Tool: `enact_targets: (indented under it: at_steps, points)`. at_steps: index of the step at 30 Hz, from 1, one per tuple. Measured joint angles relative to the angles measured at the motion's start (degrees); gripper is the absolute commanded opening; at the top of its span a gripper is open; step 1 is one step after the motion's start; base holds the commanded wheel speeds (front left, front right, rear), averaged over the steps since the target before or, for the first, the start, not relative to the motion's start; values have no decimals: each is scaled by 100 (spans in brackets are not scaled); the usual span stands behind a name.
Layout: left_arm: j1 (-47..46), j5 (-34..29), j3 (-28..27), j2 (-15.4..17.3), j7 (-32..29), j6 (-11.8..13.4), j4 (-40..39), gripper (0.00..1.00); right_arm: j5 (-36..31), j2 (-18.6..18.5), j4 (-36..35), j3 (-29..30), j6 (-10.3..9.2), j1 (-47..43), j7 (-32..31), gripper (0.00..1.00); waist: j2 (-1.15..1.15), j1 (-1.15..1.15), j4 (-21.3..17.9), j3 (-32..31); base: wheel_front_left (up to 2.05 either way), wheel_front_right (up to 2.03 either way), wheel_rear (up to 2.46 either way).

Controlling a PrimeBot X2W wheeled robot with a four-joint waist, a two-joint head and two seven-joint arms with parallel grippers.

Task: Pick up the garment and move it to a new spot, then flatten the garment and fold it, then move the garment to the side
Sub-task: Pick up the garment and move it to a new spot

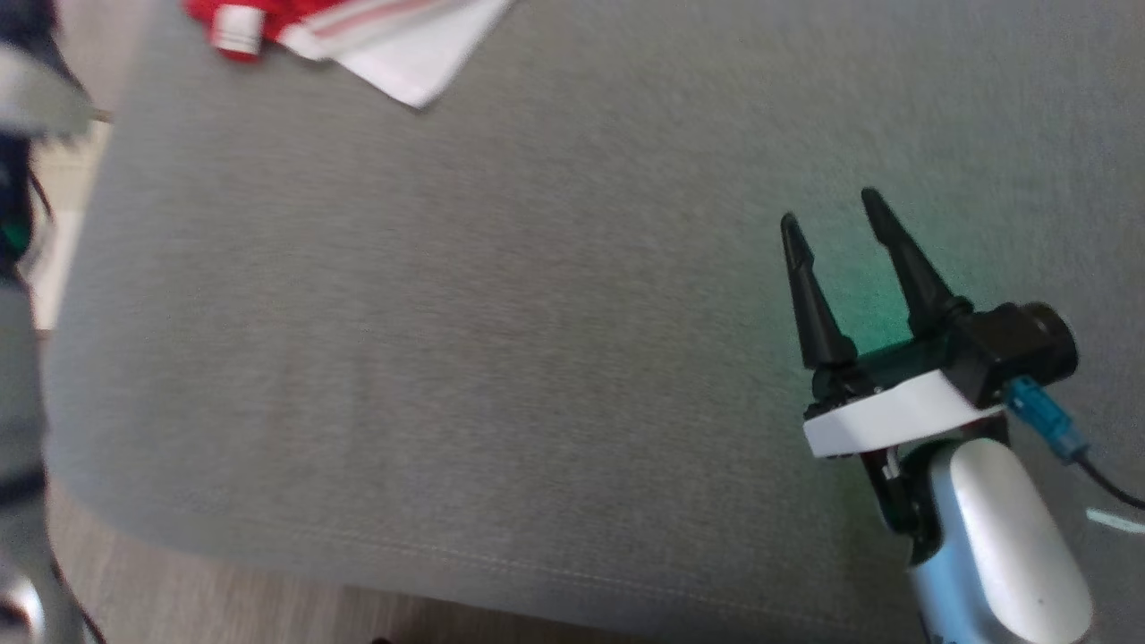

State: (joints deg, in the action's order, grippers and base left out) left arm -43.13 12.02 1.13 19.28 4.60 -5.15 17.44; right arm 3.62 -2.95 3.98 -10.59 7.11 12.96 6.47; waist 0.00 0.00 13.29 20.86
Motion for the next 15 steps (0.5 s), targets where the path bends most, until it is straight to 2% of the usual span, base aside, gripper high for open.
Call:
enact_targets:
  at_steps: [6,15]
  points:
    - [-1286,-62,301,160,-218,-101,923,100,-207,-4,-536,130,0,183,-114,100,0,0,-450,669,0,0,0]
    - [-2352,-14,378,298,-856,-148,2453,100,-305,-20,-1224,-76,0,644,-153,100,0,1,-980,1494,0,0,0]
